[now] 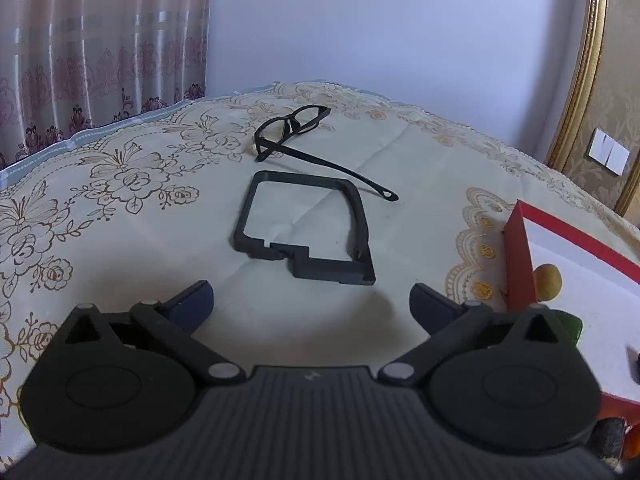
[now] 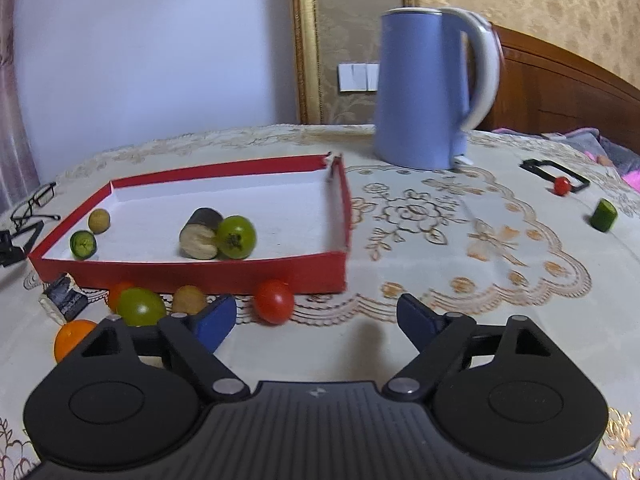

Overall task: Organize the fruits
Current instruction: 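Move the right gripper to the red cherry tomato and grasp it, then carry the cherry tomato into the red tray and open the right gripper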

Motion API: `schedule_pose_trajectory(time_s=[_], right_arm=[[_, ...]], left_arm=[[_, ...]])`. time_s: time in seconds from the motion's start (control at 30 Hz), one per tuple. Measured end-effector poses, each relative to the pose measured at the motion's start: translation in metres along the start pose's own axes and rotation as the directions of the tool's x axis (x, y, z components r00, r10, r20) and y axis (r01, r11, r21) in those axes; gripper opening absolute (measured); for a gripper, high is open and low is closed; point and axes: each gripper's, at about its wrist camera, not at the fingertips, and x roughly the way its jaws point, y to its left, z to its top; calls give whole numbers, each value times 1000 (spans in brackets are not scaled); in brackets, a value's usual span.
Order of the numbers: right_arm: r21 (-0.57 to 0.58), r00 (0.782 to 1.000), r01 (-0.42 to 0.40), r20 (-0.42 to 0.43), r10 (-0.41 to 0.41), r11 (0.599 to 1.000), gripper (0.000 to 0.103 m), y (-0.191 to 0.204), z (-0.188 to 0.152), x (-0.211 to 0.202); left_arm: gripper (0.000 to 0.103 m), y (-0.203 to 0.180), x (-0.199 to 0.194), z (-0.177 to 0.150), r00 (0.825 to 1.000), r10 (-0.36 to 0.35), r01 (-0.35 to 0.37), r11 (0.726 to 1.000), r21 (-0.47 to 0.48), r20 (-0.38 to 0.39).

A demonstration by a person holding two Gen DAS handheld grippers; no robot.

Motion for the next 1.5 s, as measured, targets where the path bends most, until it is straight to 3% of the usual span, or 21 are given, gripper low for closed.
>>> schedule_pose_trajectory(time_s=[0.03, 0.07, 0.1, 0.27, 0.5, 1.07, 1.2, 1.3, 1.4, 1.5], right_arm=[[-9, 1000, 7, -7, -7, 1000, 72, 4, 1, 4], [-10, 1000, 4, -13, -4, 1000, 54, 7, 1, 5], [-7, 1000, -10, -20, 9, 1000, 49, 8, 1, 8], [-13, 999, -31, -45, 31, 999, 48, 14, 2, 18], [-47, 999, -33, -14, 32, 998, 26, 19, 2, 12], [-51, 999, -32, -23, 31, 998, 24, 19, 2, 13], [-50, 1000, -27, 13, 28, 998, 23, 19, 3, 6], [-59, 997, -48, 61, 52, 997, 24, 20, 14, -7], [-71, 993, -12, 114, 20, 997, 23, 20, 29, -9], [-66, 997, -1, 83, 7, 998, 23, 15, 46, 11]], left_arm=[[103, 0, 0, 0, 1000, -1, 1, 1000, -1, 0], [103, 0, 0, 0, 1000, -2, 2, 1000, -3, 0], [103, 0, 0, 0, 1000, -4, 4, 1000, -5, 0], [103, 2, -1, 0, 1000, -13, 13, 1000, -16, 5], [103, 2, -1, 0, 1000, -16, 16, 1000, -21, 6], [103, 4, -2, 0, 1000, -24, 25, 999, -31, 10], [103, 3, -2, 0, 1000, -25, 25, 999, -32, 10], [103, 4, -2, 0, 1000, -26, 26, 999, -33, 11], [103, 4, -2, 0, 1000, -28, 28, 999, -36, 12], [103, 4, -2, 0, 1000, -27, 28, 999, -35, 12]])
